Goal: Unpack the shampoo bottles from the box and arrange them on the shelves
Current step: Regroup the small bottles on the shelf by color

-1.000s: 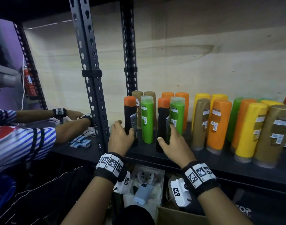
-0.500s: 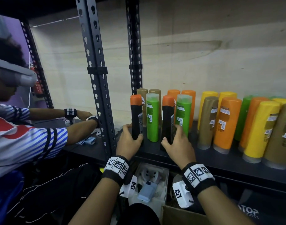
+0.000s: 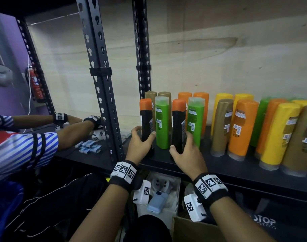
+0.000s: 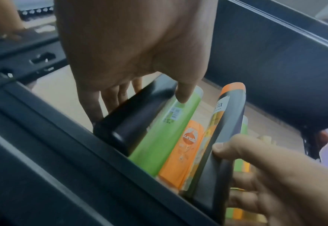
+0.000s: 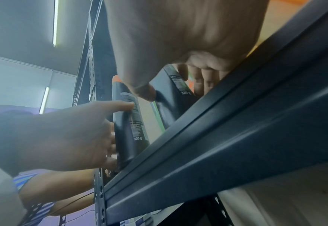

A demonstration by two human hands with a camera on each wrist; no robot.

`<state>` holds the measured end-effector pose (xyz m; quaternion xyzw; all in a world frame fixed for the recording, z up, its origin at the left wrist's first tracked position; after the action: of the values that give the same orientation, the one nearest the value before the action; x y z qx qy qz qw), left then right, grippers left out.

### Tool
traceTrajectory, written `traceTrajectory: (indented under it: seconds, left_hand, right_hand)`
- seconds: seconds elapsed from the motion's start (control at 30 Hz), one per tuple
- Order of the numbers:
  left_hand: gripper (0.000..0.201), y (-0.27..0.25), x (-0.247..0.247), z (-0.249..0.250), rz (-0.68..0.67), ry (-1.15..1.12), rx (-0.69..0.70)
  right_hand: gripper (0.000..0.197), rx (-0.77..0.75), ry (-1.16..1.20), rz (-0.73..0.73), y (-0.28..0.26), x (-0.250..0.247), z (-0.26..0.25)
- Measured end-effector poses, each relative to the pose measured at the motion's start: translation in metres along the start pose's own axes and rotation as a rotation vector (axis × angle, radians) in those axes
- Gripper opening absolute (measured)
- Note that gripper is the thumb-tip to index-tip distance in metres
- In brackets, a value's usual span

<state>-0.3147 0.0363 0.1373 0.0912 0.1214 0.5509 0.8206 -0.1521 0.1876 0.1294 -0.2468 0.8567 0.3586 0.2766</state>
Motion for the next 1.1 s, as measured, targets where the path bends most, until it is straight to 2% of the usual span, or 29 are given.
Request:
traceTrajectory:
  seconds: [0.1, 0.27, 0.4, 0.53, 0.67, 0.9, 1.1]
  left_hand:
    - [0.077, -0.002, 0.012, -0.004, -0.005, -0.106, -0.017]
    - [0.050, -0.010, 0.014, -0.002, 0.011, -0.095, 0.050]
    - [0.030, -0.021, 0.017, 0.007, 0.027, -0.097, 0.095]
    - [0.030, -0.036, 0.020, 0.021, 0.090, -0.148, 0.164]
    - [0.028, -0.049, 0.033, 0.039, 0.069, -0.171, 0.197]
    - [0.029, -0.068, 0.070, 0.065, -0.012, -0.253, 0.204]
    - [0.026, -0.094, 0.123, 0.086, -0.148, -0.347, 0.254]
  right_hand:
    - [0.076, -0.016, 0.052, 0.021, -0.003, -0.002, 0.004]
    - [0.082, -0.080, 0.292, 0.050, 0.001, -0.006, -0.011]
    - [0.080, -0.079, 0.319, 0.063, 0.011, -0.010, -0.019]
    - [0.072, -0.027, 0.376, 0.058, 0.002, -0.012, -0.009]
    - [0.064, 0.000, 0.464, 0.104, -0.012, -0.022, -0.002]
    - [0.055, -0.044, 0.569, 0.334, -0.032, -0.079, 0.007]
    - [0.047, -0.094, 0.474, 0.379, -0.047, -0.135, 0.027]
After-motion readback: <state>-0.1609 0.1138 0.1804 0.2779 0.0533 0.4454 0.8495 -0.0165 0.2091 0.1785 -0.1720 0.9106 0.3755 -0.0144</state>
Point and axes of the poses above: each hand's wrist, its own y-axis towards the middle knuckle, its own x-axis out of the palm, z = x × y, the point moved 6 cm from there along y, towards the middle knuckle, and after that the axes turned 12 degrees about -y, right-handed, at the moved point
